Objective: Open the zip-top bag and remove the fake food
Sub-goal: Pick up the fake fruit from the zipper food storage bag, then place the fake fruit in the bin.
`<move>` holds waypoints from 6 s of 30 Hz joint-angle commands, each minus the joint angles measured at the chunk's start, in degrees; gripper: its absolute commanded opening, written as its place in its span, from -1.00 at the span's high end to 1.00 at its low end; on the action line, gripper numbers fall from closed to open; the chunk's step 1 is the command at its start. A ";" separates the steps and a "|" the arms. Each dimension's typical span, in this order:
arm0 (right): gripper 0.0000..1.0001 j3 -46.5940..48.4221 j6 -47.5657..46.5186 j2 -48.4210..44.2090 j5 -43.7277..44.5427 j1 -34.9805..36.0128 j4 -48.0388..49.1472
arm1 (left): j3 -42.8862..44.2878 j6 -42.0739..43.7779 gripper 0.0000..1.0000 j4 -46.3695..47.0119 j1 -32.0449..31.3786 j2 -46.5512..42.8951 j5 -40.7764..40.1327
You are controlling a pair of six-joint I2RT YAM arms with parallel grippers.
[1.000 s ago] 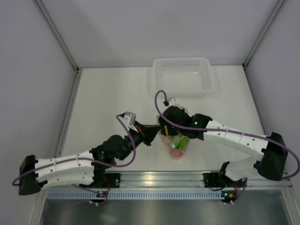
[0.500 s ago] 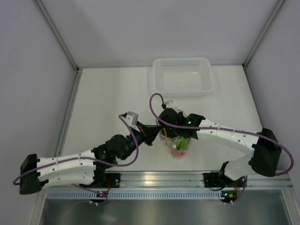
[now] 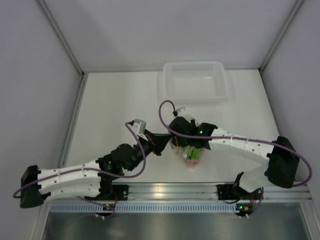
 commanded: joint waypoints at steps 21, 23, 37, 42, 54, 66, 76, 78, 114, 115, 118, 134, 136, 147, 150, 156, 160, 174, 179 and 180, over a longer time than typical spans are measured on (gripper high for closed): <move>0.59 -1.18 -3.80 -12.31 -0.47 0.74 -0.41 | 1.27 0.88 1.00 3.84 -0.11 2.02 -0.68; 0.59 -1.36 -4.06 -13.55 -0.11 0.74 0.56 | 1.35 0.70 1.00 3.84 -0.19 2.19 0.28; 0.61 5.93 -6.44 -10.74 1.65 0.83 -1.11 | 2.23 1.75 1.00 4.19 -0.19 2.28 3.54; 0.61 8.13 -6.88 -11.62 2.08 1.27 -2.33 | 2.23 1.58 1.00 4.19 -0.19 2.55 2.75; 0.67 9.80 -8.64 -9.25 6.92 1.88 -8.05 | 3.55 1.14 1.00 4.19 -0.19 3.16 2.66; 0.75 12.44 -6.53 -4.06 14.12 3.29 -7.52 | 3.82 1.84 1.00 6.47 -0.19 3.25 5.56; 0.77 11.30 -5.21 -10.02 14.39 3.46 -6.30 | 1.97 0.26 1.00 6.65 -0.19 2.72 -0.94; 0.78 10.60 -5.47 -11.44 12.21 3.55 -5.16 | 1.88 0.09 1.00 6.74 -0.19 3.25 -0.77; 0.84 11.74 -8.55 -22.16 -3.18 4.69 -7.27 | 3.82 -2.46 1.00 6.83 -0.72 7.21 -5.52; 0.85 11.48 -8.72 -22.69 -3.62 4.78 -6.48 | 3.90 -2.46 1.00 6.83 -0.72 7.12 -5.43; 0.85 10.42 -8.90 -24.80 -7.65 4.61 -2.71 | 3.73 -2.38 1.00 6.83 -0.72 6.77 -5.16; 0.87 26.04 -11.80 -19.54 -5.48 4.17 -5.32 | 3.64 -2.46 1.00 6.56 -0.72 6.42 -6.05; 0.88 28.86 -13.28 -17.17 -1.80 3.55 -7.69 | 3.73 -2.55 1.00 6.22 -0.72 5.98 -5.78; 0.88 33.72 -19.01 -7.06 -10.21 -22.36 -4.98 | 3.46 -2.64 1.00 4.72 -0.72 4.39 -5.43; 0.88 32.92 -19.18 -4.25 -12.76 -28.60 -1.38 | 3.29 -2.55 1.00 4.02 -0.72 4.04 -5.60; 0.88 34.24 -20.23 4.35 -15.85 -36.87 4.33 | 3.38 -2.38 1.00 3.05 -0.72 3.16 -5.78; 0.88 37.48 -22.69 12.09 -13.75 -39.51 7.06 | 3.73 -2.55 1.00 2.61 -0.72 2.72 -5.52; 0.76 50.49 -28.50 39.08 -10.84 -42.77 9.62 | 6.10 -2.81 1.00 2.43 -0.72 4.66 -3.06; 0.48 54.63 -29.47 43.40 -10.65 -42.94 8.03 | 5.75 -3.25 1.00 2.35 -0.72 3.87 -2.09; 0.42 54.63 -29.47 43.40 -10.75 -42.94 8.21 | 5.75 -3.17 1.00 2.35 -0.72 3.87 -2.09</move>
